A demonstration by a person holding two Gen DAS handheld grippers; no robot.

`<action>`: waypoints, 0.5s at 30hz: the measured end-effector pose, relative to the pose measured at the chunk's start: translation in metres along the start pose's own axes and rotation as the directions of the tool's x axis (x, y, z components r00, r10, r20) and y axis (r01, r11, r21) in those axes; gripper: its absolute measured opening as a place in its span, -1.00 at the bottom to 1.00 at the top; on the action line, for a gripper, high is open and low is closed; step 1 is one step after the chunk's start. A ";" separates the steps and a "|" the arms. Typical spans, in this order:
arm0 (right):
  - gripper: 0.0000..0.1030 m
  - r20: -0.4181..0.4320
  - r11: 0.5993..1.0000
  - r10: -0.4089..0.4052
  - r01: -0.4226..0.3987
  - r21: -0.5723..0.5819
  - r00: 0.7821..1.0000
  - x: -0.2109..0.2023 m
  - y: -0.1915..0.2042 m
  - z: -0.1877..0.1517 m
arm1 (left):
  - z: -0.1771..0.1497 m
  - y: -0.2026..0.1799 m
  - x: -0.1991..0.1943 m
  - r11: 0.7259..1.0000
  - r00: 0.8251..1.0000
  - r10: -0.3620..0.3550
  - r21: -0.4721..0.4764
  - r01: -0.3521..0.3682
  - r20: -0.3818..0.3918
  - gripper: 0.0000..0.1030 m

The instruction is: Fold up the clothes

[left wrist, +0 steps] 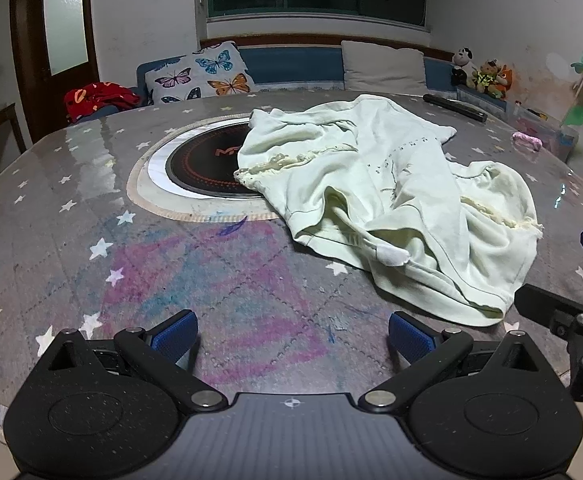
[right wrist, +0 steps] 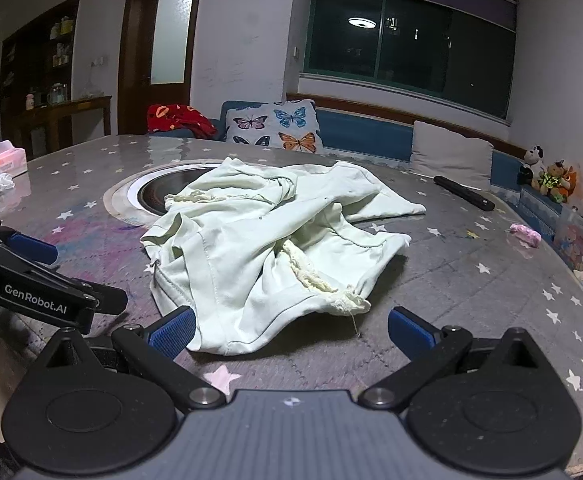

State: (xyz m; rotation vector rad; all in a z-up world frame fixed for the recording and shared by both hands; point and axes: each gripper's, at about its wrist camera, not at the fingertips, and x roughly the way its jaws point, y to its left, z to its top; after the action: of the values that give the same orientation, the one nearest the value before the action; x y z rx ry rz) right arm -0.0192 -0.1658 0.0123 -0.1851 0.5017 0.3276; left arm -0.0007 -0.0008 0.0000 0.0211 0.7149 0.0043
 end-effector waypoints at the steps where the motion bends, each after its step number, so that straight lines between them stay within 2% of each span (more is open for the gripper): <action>1: 1.00 0.000 1.000 -0.001 0.001 -0.002 1.000 -0.001 0.000 0.001 | 0.000 0.000 0.000 1.000 1.000 -0.001 0.000 0.001 0.000 1.00; 15: 1.00 0.002 1.000 0.002 -0.002 -0.005 1.000 -0.006 0.003 -0.002 | -0.003 -0.004 -0.004 1.000 1.000 -0.016 0.013 0.016 -0.009 1.00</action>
State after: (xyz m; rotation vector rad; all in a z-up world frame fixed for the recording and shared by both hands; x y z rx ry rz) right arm -0.0263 -0.1646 0.0127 -0.1894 0.4995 0.3308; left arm -0.0056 -0.0046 -0.0003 0.0284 0.7236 -0.0154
